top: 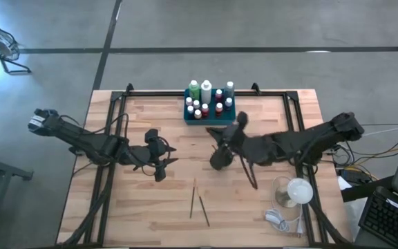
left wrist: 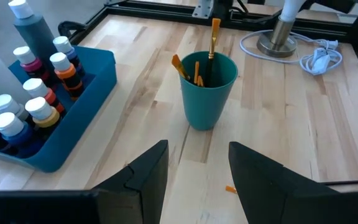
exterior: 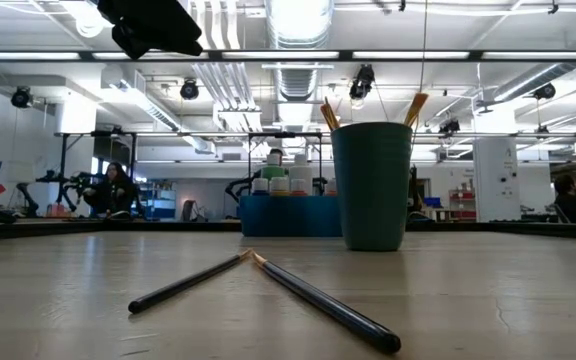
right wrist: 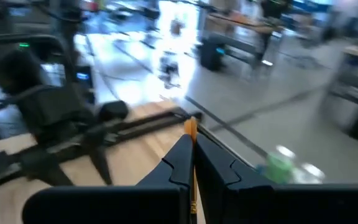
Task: Pick & Place Paint Supplies
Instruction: Put the yellow paint brush into the green cup
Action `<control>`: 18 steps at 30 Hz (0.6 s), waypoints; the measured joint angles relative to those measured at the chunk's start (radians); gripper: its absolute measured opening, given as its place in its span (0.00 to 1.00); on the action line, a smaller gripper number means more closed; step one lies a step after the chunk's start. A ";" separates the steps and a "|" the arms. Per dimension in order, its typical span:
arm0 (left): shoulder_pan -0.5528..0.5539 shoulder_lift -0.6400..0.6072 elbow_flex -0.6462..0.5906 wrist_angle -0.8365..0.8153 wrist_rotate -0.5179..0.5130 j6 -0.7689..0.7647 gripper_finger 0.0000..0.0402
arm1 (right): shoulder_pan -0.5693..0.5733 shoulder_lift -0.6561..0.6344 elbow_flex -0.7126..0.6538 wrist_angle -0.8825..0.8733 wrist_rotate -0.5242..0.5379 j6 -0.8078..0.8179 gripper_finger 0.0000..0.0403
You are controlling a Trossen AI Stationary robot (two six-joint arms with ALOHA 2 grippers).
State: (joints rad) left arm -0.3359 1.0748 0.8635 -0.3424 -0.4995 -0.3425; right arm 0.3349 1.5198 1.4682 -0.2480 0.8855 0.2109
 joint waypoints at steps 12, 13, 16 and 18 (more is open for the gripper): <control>0.000 0.000 0.000 -0.002 0.000 0.022 0.43 | -0.038 -0.166 -0.522 0.759 -0.206 -0.315 0.02; 0.000 0.000 0.000 0.000 0.000 0.025 0.43 | -0.038 -0.175 -0.580 0.833 -0.206 -0.306 0.02; 0.001 0.000 0.000 0.013 0.000 0.026 0.43 | -0.039 -0.185 -0.727 1.096 -0.211 -0.313 0.02; 0.001 0.000 0.000 0.026 0.000 0.026 0.43 | -0.038 -0.164 -0.808 1.256 -0.212 -0.349 0.02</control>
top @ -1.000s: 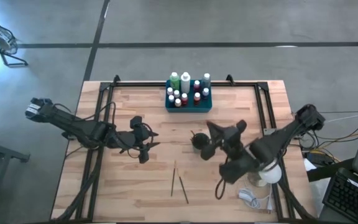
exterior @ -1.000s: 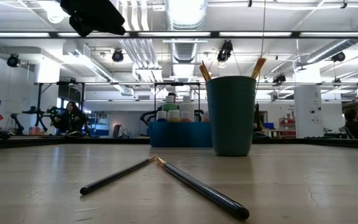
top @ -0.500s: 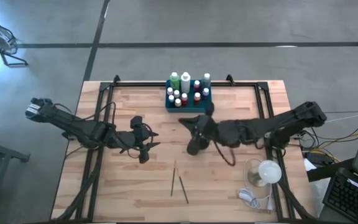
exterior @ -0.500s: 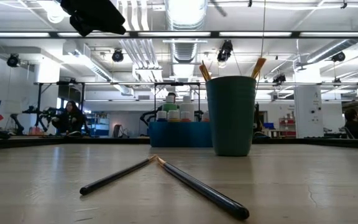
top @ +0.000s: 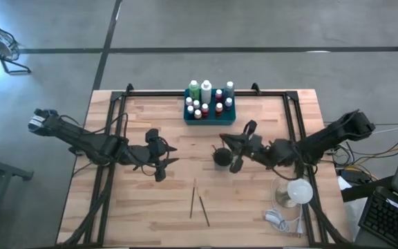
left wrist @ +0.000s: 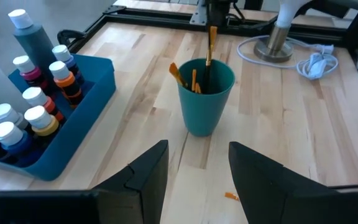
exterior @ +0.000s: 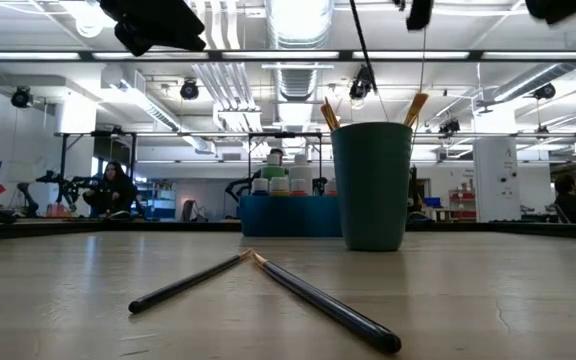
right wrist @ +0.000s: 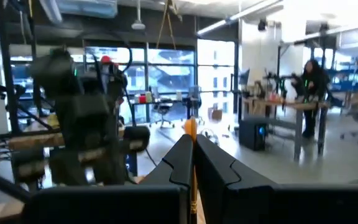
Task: Pick & Place Paint Supplies
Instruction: Put the yellow paint brush into the green cup
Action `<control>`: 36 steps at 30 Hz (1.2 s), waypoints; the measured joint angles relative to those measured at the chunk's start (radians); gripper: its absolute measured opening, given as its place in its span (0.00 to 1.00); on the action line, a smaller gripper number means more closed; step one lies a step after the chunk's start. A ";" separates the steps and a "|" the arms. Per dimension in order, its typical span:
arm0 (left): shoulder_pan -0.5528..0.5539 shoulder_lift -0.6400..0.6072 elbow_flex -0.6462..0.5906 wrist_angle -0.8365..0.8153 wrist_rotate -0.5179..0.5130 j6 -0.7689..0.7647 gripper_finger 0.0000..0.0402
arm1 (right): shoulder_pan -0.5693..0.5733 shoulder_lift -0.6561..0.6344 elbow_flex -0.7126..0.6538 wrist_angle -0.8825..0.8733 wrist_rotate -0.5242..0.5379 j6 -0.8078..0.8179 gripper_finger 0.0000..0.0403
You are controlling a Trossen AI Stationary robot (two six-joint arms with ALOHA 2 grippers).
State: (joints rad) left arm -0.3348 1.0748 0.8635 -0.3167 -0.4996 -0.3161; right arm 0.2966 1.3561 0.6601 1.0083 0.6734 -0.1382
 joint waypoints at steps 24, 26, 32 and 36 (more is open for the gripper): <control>0.001 0.000 0.000 0.013 0.000 0.002 0.43 | 0.000 0.281 -0.174 0.394 -0.011 0.069 0.02; 0.001 0.000 0.000 0.013 0.000 0.002 0.43 | -0.002 0.295 -0.174 0.385 -0.010 0.094 0.02; 0.001 0.000 -0.001 0.013 0.000 0.002 0.43 | -0.003 0.350 -0.176 0.379 0.011 0.135 0.02; 0.001 0.000 -0.001 0.013 0.000 0.002 0.43 | -0.002 0.371 -0.180 0.349 0.041 0.169 0.02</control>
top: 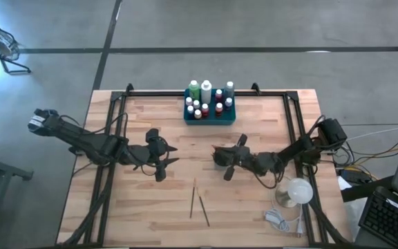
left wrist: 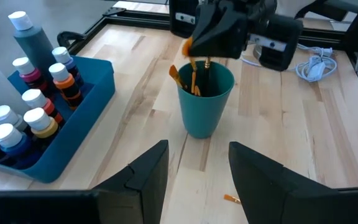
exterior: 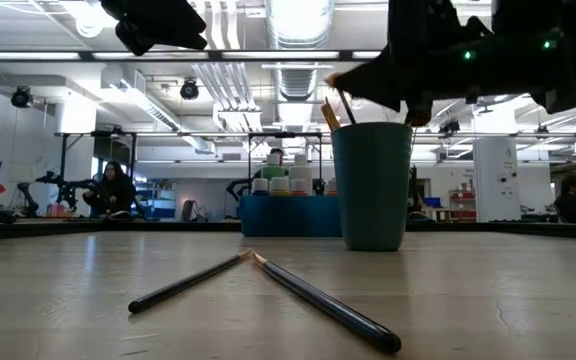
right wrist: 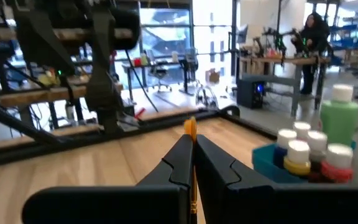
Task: Pick & Place Paint Supplies
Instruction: Put the yellow paint brush into the green cup
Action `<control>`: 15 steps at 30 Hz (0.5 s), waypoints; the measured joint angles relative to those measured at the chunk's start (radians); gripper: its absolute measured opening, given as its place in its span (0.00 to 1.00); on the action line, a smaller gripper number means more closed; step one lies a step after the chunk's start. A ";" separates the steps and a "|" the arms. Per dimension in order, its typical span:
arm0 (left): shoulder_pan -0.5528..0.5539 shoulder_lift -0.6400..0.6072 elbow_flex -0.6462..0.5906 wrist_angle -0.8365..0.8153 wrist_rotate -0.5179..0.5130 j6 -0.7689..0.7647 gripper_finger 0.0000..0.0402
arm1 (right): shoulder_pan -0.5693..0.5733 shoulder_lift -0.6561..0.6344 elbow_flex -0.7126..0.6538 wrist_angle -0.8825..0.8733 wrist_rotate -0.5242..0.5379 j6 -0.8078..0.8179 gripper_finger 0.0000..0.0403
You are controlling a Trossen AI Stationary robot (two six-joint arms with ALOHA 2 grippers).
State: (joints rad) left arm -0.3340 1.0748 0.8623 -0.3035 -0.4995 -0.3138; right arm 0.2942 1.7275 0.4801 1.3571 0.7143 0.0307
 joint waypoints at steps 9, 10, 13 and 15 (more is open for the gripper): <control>0.000 0.000 0.000 0.001 0.000 0.000 0.43 | 0.000 0.002 -0.001 -0.075 0.018 0.062 0.02; 0.000 0.000 0.000 0.001 0.000 0.000 0.43 | 0.000 0.001 -0.001 -0.075 0.018 0.060 0.02; 0.000 0.000 0.000 0.006 0.000 0.000 0.43 | 0.000 -0.003 -0.001 -0.074 0.018 0.059 0.02; 0.000 0.000 0.000 0.006 0.000 0.000 0.43 | 0.000 -0.003 -0.001 -0.075 0.018 0.059 0.02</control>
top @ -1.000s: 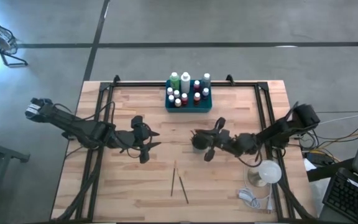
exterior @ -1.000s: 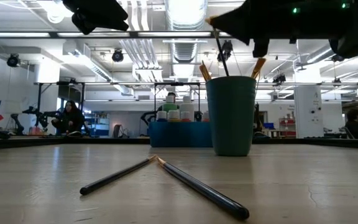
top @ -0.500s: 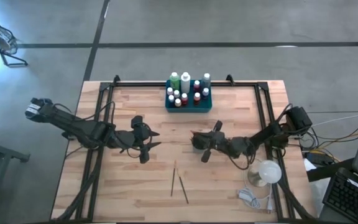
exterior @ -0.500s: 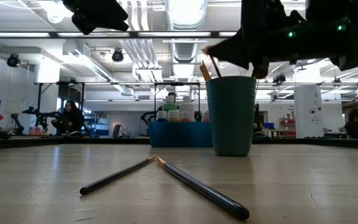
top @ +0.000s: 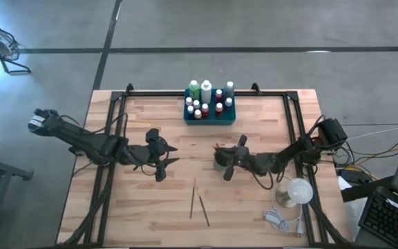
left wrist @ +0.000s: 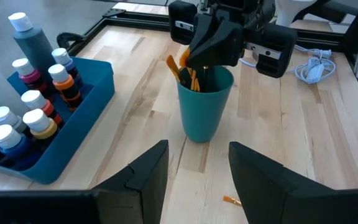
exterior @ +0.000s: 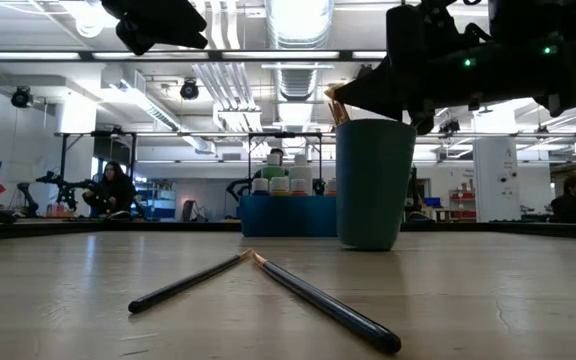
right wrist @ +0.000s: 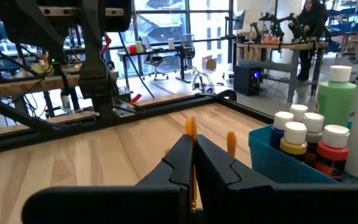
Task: Pick & Place Paint Supplies
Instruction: Put the yellow paint brush into the green cup
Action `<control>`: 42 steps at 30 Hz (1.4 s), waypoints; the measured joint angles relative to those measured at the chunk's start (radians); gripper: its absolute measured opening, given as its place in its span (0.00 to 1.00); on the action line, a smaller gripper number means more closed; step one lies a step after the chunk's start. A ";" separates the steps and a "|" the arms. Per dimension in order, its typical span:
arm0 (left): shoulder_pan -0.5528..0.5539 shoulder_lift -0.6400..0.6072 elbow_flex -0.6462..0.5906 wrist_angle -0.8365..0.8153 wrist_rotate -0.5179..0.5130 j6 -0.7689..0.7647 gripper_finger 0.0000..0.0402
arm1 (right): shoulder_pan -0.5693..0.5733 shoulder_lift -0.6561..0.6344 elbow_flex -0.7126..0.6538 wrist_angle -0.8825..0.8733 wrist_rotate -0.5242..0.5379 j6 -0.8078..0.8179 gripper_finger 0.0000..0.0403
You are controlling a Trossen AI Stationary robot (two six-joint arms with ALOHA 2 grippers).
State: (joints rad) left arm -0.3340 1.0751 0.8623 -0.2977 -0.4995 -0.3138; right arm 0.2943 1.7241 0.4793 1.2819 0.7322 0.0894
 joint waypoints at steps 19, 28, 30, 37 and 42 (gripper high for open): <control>-0.001 0.000 0.000 -0.002 0.000 -0.003 0.43 | 0.000 -0.006 0.033 -0.039 -0.008 0.033 0.25; 0.000 0.000 0.000 0.001 0.000 -0.005 0.43 | 0.003 -0.131 0.077 -0.081 -0.045 -0.056 0.34; 0.000 0.000 0.000 0.001 0.000 -0.005 0.43 | 0.005 -0.169 0.086 -0.117 -0.059 -0.060 0.35; 0.000 0.000 0.000 0.008 0.000 -0.006 0.43 | 0.029 -0.314 0.128 -0.268 -0.066 -0.094 0.37; 0.000 0.000 0.000 0.005 0.030 -0.057 0.43 | 0.029 -0.408 0.169 -0.388 -0.085 -0.106 0.35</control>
State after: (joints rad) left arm -0.3336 1.0752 0.8623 -0.2928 -0.4695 -0.3707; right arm 0.3229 1.3162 0.6480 0.8939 0.6470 -0.0171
